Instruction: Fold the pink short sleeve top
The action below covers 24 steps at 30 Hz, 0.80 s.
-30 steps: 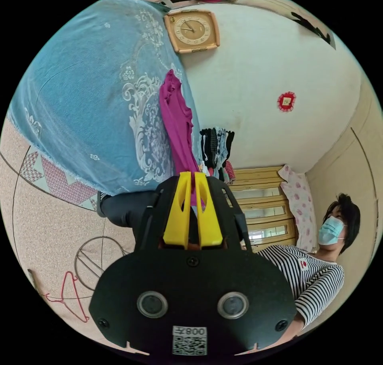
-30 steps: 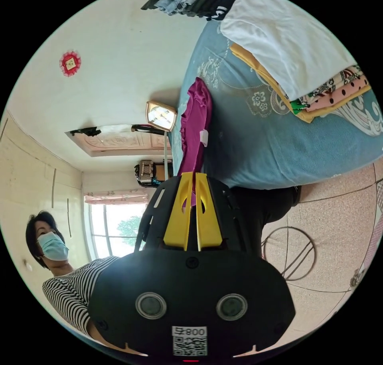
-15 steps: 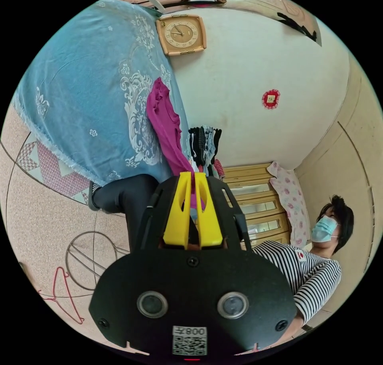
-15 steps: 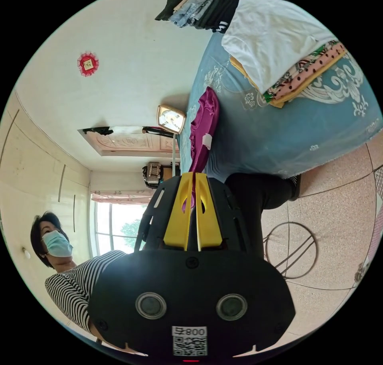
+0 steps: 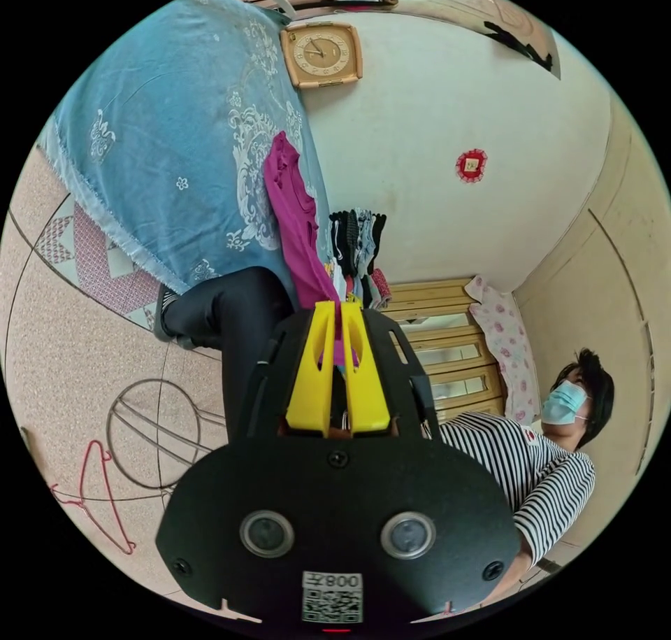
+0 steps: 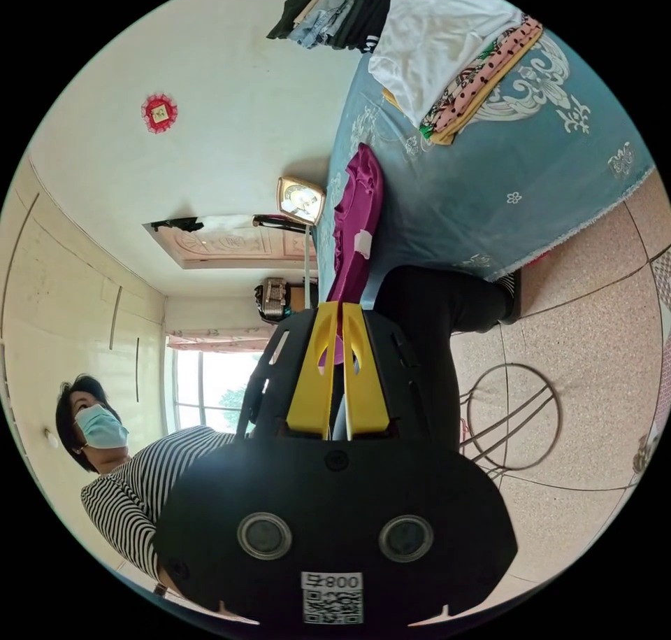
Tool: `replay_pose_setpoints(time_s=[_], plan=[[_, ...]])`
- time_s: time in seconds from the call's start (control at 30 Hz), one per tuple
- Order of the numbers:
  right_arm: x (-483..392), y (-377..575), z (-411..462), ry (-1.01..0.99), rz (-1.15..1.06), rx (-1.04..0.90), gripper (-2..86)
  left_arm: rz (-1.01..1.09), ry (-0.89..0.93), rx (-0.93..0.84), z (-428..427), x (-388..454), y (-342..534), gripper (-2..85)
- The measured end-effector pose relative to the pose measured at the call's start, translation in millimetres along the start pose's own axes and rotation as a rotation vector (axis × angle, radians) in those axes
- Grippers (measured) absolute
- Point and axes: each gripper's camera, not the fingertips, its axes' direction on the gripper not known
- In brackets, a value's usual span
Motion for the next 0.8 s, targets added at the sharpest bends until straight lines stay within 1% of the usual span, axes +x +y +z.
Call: replay_pose_setpoints(time_s=[0.3,0.5,0.8], plan=[[6.7,-2.2,-13.5,-0.003,-0.023,-0.006,0.5,0.02,0.016,0.006,-14.0,13.6,0.1,1.5],[16.6,-18.1,-12.0,0.001,-0.013,-0.005,0.5,-0.003,0.024,0.011,-13.2,10.6,-11.5,1.4],[17.9,-75.1,5.4,-0.003,-0.028,0.009,0.7,-0.005,0.058,0.026,5.9,10.2,-65.8,1.5]])
